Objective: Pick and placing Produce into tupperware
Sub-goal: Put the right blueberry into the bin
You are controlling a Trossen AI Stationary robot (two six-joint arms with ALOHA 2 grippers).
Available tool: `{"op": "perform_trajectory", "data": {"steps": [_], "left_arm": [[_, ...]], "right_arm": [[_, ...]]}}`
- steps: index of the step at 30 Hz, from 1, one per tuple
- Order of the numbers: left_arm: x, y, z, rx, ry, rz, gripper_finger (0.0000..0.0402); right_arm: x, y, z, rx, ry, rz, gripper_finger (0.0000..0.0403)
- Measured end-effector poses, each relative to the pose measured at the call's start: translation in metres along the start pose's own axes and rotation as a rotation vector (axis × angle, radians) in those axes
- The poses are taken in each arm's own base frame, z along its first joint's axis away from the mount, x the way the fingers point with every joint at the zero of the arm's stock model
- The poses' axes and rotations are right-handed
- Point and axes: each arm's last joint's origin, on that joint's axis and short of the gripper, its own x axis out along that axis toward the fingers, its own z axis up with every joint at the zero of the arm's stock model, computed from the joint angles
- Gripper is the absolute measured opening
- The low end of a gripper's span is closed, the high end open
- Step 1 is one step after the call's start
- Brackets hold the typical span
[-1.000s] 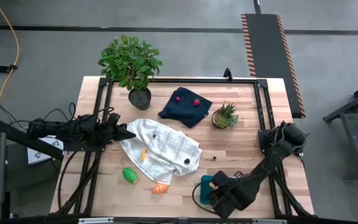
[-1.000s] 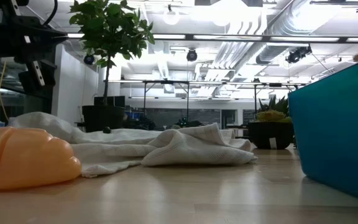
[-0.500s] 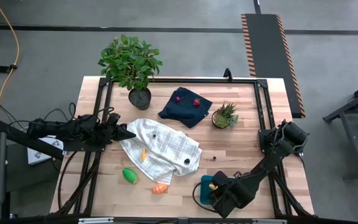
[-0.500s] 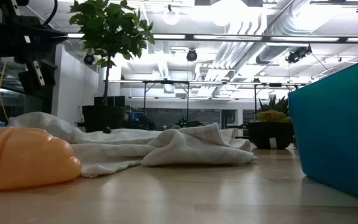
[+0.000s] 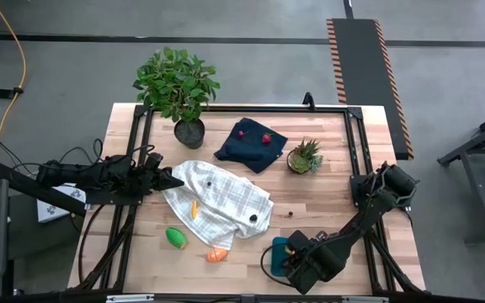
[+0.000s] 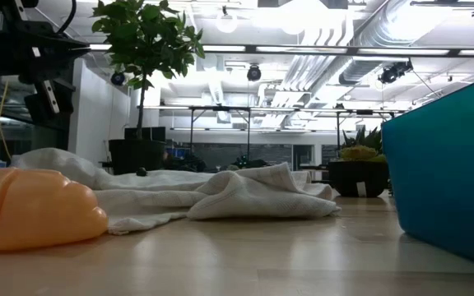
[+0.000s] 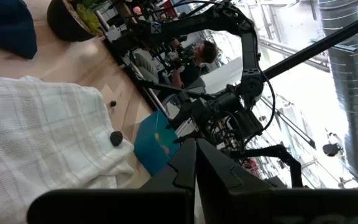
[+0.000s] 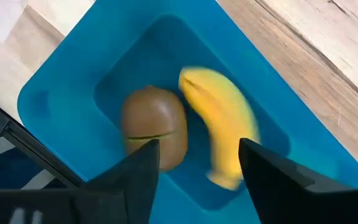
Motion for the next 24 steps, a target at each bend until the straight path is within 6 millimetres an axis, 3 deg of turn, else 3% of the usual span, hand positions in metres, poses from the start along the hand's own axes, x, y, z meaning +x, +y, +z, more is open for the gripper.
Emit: {"op": "perform_trajectory", "data": {"steps": [5, 15, 20, 24], "left_arm": [[0.000, 0.000, 0.000, 0.000, 0.000, 0.000, 0.0001], [0.000, 0.000, 0.000, 0.035, 0.000, 0.000, 0.0001], [0.000, 0.000, 0.000, 0.037, -0.001, 0.000, 0.0001], [0.000, 0.000, 0.000, 0.037, -0.001, 0.000, 0.0001]], "right_arm": [[-0.006, 0.001, 0.000, 0.012, -0.018, 0.018, 0.0215], [-0.099, -0.019, 0.015, 0.108, -0.454, 0.258, 0.0215], [-0.124, -0.026, 0.021, 0.038, -0.524, 0.346, 0.0215], [-0.132, -0.029, 0.027, 0.026, -0.534, 0.378, 0.0215]]}}
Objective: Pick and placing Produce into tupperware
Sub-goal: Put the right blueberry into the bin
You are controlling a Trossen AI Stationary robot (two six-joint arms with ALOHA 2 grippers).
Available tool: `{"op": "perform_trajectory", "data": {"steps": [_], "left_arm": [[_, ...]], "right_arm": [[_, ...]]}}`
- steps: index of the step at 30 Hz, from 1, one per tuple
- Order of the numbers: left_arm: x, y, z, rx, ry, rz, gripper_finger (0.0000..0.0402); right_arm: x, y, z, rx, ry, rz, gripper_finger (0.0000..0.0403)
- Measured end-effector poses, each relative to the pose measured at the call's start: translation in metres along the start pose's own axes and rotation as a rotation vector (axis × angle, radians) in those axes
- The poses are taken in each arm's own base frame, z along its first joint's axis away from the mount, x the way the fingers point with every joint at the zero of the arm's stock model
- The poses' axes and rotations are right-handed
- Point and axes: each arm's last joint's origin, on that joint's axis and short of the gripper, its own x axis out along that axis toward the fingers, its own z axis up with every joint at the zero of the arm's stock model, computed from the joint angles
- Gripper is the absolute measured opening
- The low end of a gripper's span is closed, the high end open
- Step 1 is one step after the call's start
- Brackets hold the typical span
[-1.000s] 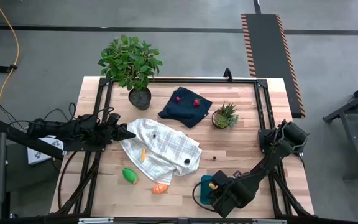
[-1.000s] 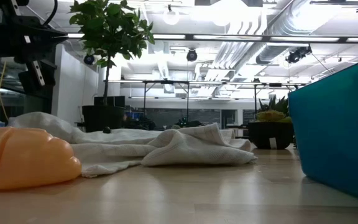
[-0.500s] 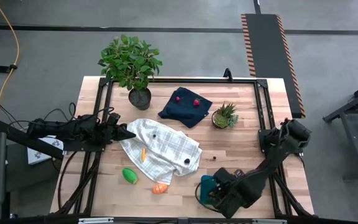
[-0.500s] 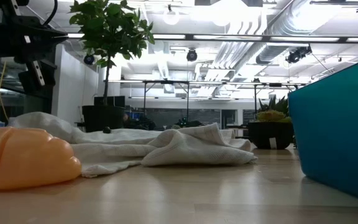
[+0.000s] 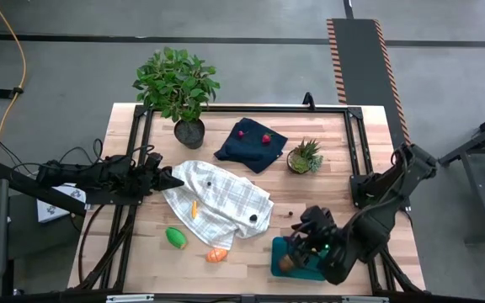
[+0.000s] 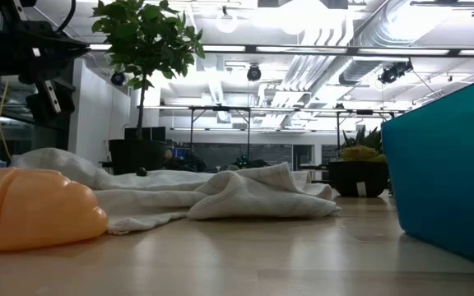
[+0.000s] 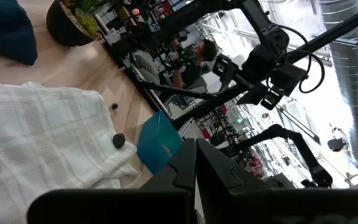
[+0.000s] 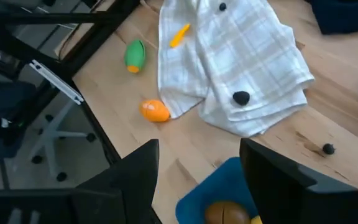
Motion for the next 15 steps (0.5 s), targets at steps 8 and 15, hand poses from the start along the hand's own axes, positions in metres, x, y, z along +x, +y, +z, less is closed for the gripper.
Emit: {"op": "perform_trajectory", "data": {"steps": [8, 15], "left_arm": [[0.000, 0.000, 0.000, 0.000, 0.000, 0.000, 0.0001], [0.000, 0.000, 0.000, -0.003, 0.000, 0.000, 0.0001]], "right_arm": [[0.000, 0.002, 0.015, 0.077, -0.044, 0.045, 0.0215], [0.011, 0.029, 0.049, 0.015, -0.173, 0.268, 0.0215]]}}
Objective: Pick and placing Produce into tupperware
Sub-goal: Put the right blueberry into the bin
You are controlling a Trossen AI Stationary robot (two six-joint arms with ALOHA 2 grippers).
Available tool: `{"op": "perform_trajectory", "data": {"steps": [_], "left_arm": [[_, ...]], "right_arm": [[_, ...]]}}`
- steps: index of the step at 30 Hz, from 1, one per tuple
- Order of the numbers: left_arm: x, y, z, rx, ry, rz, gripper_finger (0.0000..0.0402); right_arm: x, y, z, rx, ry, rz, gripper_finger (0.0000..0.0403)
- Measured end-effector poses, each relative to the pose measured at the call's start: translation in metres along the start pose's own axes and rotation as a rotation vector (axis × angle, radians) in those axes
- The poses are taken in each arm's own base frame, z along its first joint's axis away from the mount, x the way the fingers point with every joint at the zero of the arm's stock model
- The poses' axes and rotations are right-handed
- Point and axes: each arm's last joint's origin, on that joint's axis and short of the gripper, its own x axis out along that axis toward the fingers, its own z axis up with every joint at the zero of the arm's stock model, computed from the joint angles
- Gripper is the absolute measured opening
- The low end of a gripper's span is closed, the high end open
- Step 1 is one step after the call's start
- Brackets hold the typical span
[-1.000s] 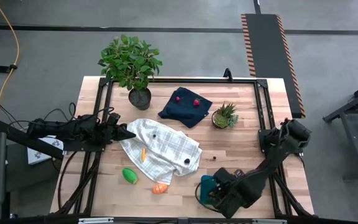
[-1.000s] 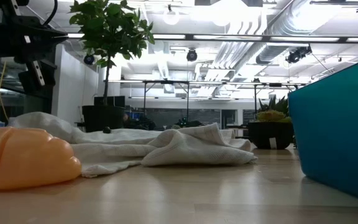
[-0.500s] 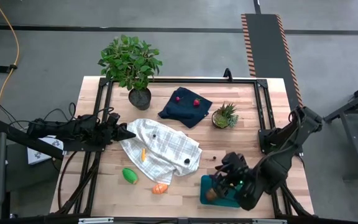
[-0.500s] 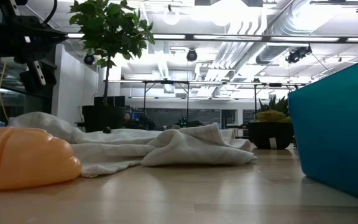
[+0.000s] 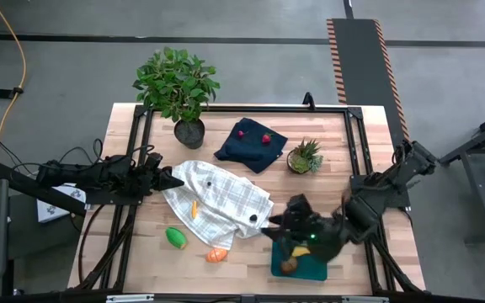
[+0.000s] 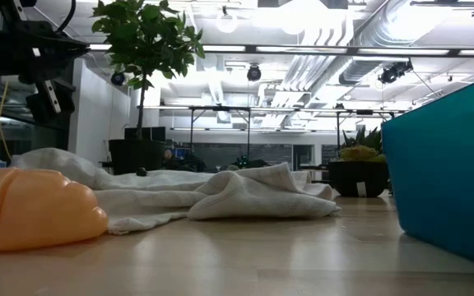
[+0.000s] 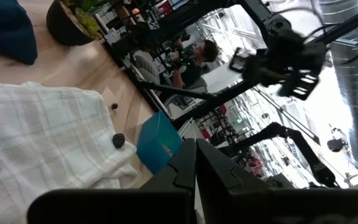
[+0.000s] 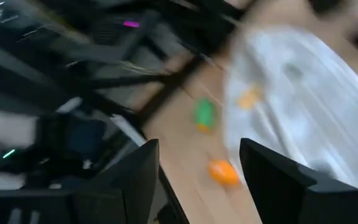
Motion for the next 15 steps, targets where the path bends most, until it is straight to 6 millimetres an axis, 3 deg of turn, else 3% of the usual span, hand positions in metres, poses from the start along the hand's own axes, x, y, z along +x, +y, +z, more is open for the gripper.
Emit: {"op": "perform_trajectory", "data": {"steps": [3, 7, 15], "left_arm": [[0.000, 0.000, 0.000, 0.000, 0.000, 0.000, 0.0001], [0.000, -0.001, 0.000, -0.001, 0.014, -0.014, 0.0001], [0.000, -0.002, -0.001, -0.007, 0.045, -0.041, 0.0001]], "right_arm": [[0.010, 0.008, 0.021, -0.150, -0.077, 0.107, 0.0215], [0.016, -0.005, 0.049, -0.257, -0.113, 0.069, 0.0215], [-0.024, -0.033, 0.078, -0.323, -0.102, -0.055, 0.0215]]}}
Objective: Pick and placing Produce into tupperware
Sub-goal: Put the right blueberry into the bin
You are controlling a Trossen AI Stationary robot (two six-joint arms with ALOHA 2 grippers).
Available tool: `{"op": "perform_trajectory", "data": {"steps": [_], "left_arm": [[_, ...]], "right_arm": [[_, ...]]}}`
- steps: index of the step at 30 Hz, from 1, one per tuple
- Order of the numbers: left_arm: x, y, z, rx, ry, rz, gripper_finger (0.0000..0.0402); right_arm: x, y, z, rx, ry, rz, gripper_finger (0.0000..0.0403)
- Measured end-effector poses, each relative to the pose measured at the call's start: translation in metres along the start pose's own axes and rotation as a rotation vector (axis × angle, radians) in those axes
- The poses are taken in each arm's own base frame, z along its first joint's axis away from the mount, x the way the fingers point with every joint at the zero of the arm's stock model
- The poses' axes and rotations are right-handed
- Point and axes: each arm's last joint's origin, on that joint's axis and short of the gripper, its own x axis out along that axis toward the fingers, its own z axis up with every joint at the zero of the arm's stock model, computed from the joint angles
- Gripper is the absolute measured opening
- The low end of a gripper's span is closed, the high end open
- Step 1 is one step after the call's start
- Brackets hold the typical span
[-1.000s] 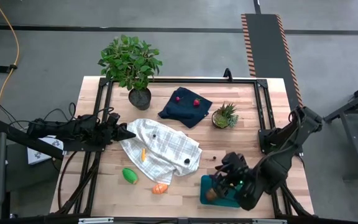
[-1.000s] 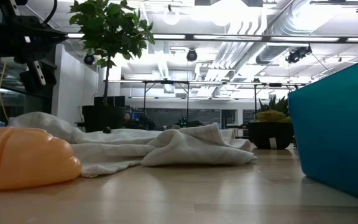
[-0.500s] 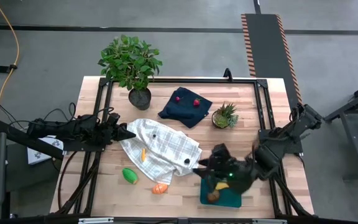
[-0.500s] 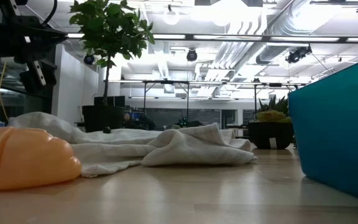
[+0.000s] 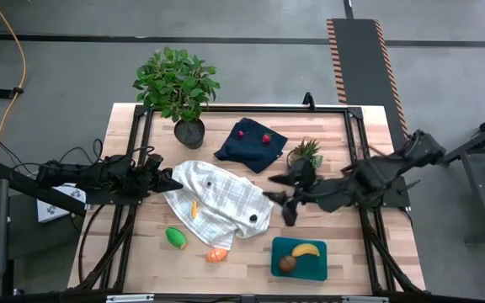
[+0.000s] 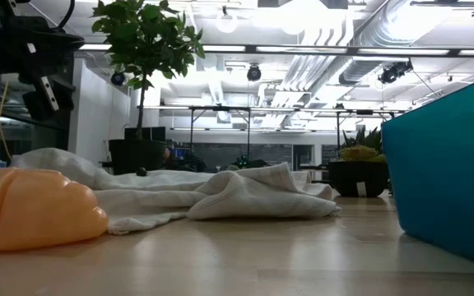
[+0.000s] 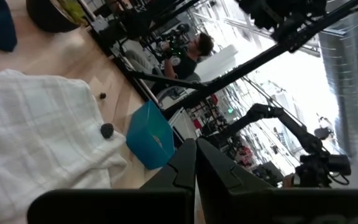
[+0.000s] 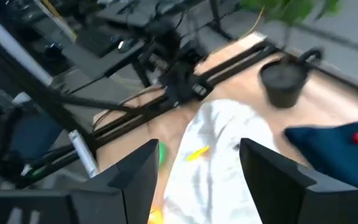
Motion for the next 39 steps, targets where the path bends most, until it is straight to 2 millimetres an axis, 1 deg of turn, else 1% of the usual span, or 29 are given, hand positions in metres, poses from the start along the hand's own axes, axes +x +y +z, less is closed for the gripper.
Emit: {"op": "perform_trajectory", "data": {"steps": [2, 4, 7, 11, 17, 21, 25, 28, 32, 35, 39], "left_arm": [[0.000, 0.000, 0.000, 0.000, 0.000, 0.000, 0.0001], [0.000, 0.000, 0.000, 0.000, -0.004, 0.003, 0.0001], [0.000, 0.001, 0.001, -0.004, -0.026, 0.019, 0.0001], [0.000, 0.001, 0.001, -0.039, -0.041, 0.027, 0.0001], [0.000, 0.002, 0.002, -0.083, -0.065, 0.043, 0.0001], [0.000, 0.002, 0.002, -0.083, -0.089, 0.057, 0.0001], [0.000, 0.003, 0.003, -0.083, -0.113, 0.076, 0.0001], [0.000, 0.003, 0.003, -0.083, -0.134, 0.088, 0.0001], [-0.001, 0.005, 0.004, -0.081, -0.158, 0.110, 0.0001], [-0.001, 0.005, 0.004, -0.059, -0.164, 0.116, 0.0001], [-0.001, 0.005, 0.004, -0.055, -0.166, 0.118, 0.0001]], "right_arm": [[-0.014, -0.003, 0.003, -0.020, -0.026, -0.014, 0.0215], [-0.027, -0.007, 0.002, -0.037, -0.043, -0.008, 0.0215], [-0.046, -0.020, -0.006, -0.033, -0.055, 0.003, 0.0215], [-0.070, -0.044, -0.025, 0.034, -0.096, 0.041, 0.0215], [-0.092, -0.069, -0.047, 0.108, -0.183, 0.208, 0.0215], [-0.102, -0.087, -0.055, 0.117, -0.213, 0.259, 0.0215], [-0.109, -0.099, -0.058, 0.095, -0.247, 0.285, 0.0215], [-0.112, -0.106, -0.058, 0.074, -0.307, 0.313, 0.0215], [-0.111, -0.112, -0.057, 0.059, -0.393, 0.388, 0.0215], [-0.105, -0.115, -0.060, 0.045, -0.417, 0.393, 0.0215], [-0.085, -0.119, -0.071, -0.021, -0.366, 0.277, 0.0215]]}}
